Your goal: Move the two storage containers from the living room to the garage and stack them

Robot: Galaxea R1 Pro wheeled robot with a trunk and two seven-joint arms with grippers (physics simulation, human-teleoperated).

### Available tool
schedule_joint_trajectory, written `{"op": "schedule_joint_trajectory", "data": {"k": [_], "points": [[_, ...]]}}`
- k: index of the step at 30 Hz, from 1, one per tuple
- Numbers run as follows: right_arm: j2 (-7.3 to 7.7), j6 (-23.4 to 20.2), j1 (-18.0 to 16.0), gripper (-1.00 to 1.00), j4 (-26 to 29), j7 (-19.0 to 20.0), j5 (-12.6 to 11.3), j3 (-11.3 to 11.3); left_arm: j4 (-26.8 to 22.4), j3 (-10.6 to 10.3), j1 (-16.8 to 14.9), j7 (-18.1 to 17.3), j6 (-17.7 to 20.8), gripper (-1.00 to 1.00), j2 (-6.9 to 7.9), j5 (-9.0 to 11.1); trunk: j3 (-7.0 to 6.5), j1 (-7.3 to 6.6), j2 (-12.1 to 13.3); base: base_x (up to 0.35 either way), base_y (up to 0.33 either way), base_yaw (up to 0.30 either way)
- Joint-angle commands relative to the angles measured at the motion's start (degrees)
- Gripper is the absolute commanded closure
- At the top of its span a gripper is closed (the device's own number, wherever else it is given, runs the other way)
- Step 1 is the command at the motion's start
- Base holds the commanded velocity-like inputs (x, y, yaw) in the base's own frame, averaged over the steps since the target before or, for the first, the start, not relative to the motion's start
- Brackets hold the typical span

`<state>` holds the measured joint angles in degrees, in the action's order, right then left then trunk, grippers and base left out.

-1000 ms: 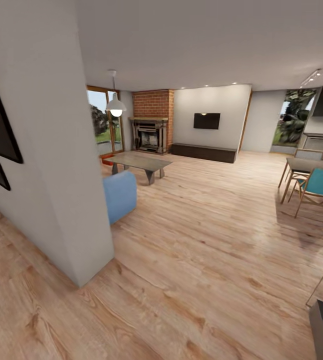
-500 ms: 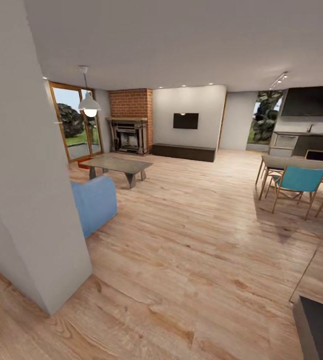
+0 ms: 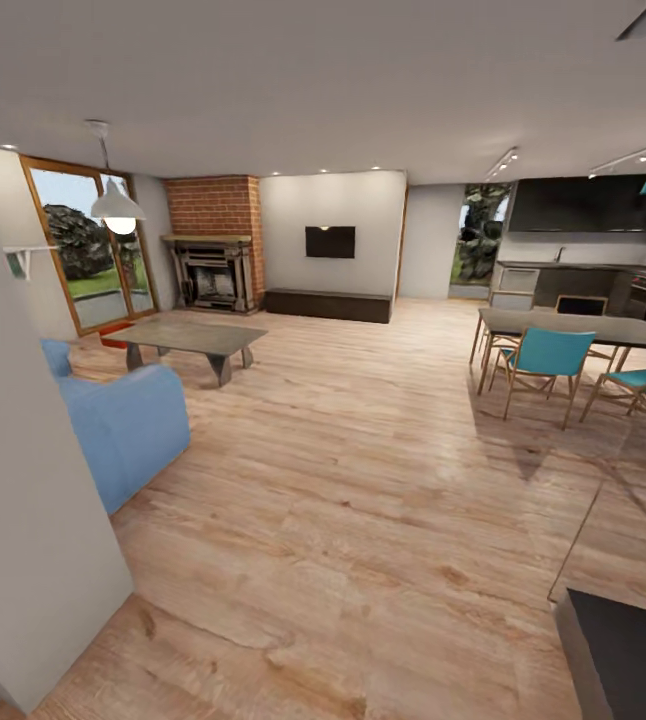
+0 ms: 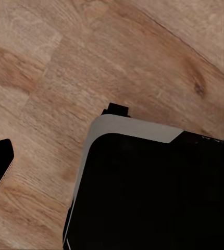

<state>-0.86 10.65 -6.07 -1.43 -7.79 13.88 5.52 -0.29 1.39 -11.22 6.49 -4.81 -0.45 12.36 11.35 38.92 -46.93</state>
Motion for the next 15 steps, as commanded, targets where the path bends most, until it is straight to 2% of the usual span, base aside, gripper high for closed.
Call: {"op": "schedule_joint_trajectory", "data": {"k": [1,9,15], "points": [[-0.02,0.2,-0.1,-1.0,-0.2,-0.4,0.2,0.4,0.0,0.1,0.0,0.1,-0.2,-1.0,0.0,0.2,0.08,0.04,0.0,0.322,0.0,-0.247],[-0.02,0.2,-0.1,-1.0,-0.2,-0.3,0.2,0.5,0.0,0.1,0.0,0.1,-0.2,-1.0,0.0,0.2,0.08,0.04,0.0,0.321,0.0,-0.215],[-0.02,0.2,-0.1,-1.0,-0.2,-0.3,0.2,0.5,0.0,0.1,0.0,0.1,-0.2,-1.0,-0.01,0.2,0.08,0.04,0.0,0.321,0.0,-0.053]]}}
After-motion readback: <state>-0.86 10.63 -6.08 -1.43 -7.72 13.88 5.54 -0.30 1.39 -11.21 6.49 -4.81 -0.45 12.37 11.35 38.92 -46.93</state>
